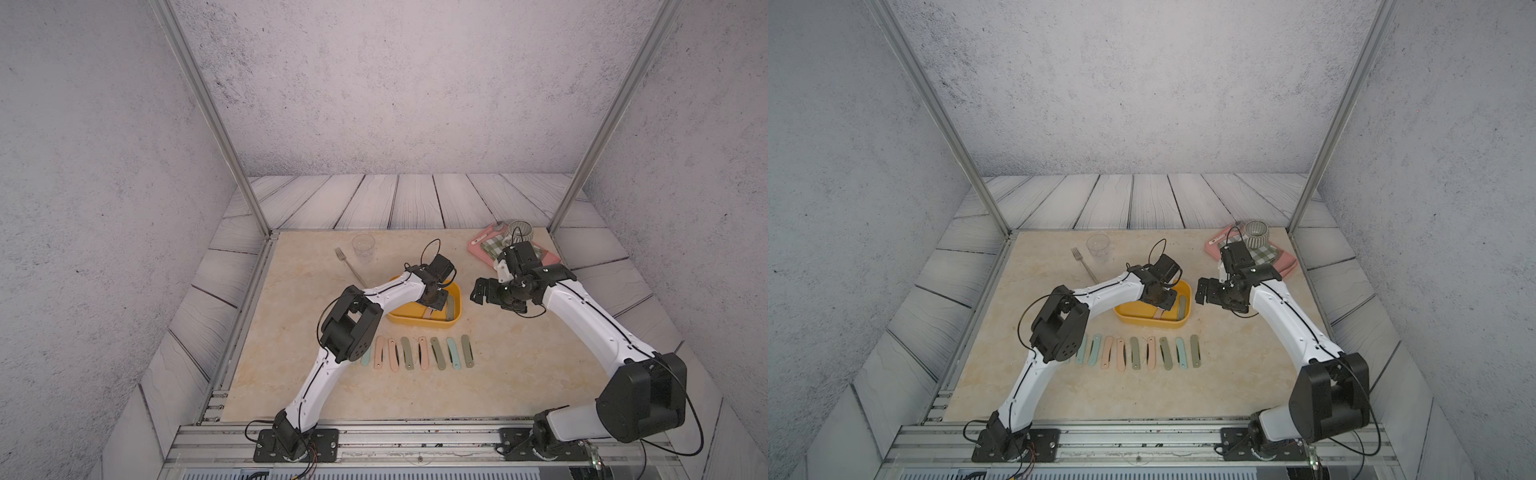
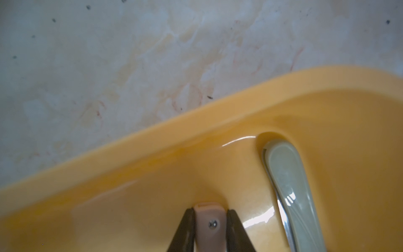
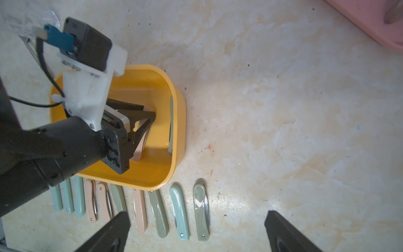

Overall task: Take the fruit knife out of the storage box
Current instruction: Pick up the fruit knife from the storage box.

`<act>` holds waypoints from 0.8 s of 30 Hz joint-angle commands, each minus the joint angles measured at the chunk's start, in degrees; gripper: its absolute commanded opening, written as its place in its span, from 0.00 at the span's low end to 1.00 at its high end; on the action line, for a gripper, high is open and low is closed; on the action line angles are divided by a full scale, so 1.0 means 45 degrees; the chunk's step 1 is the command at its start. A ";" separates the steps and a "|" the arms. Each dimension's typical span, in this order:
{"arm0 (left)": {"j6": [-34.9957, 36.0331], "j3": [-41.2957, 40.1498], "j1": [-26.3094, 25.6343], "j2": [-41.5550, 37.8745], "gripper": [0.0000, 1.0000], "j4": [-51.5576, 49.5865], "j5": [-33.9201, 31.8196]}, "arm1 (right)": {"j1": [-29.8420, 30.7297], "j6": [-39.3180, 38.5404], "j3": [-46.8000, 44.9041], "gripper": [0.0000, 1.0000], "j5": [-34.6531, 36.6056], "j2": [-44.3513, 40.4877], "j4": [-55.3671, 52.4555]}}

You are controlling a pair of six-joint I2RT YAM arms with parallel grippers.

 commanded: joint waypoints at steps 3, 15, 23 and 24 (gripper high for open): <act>0.0270 0.0249 0.0081 -0.0786 0.19 -0.0257 -0.0134 | -0.0018 -0.0100 0.0138 0.99 -0.0175 0.0147 -0.0030; 0.0260 0.0433 0.0149 -0.1245 0.19 -0.0335 -0.0022 | -0.0024 -0.0079 0.0109 0.99 -0.0194 0.0186 0.0039; 0.0375 0.0706 0.0383 -0.1944 0.19 -0.0530 -0.0009 | -0.0026 -0.0017 0.0140 0.99 -0.0302 0.0222 0.0121; 0.0387 0.0735 0.0412 -0.2022 0.19 -0.0549 -0.0008 | -0.0009 -0.0017 0.0137 0.99 -0.0317 0.0223 0.0136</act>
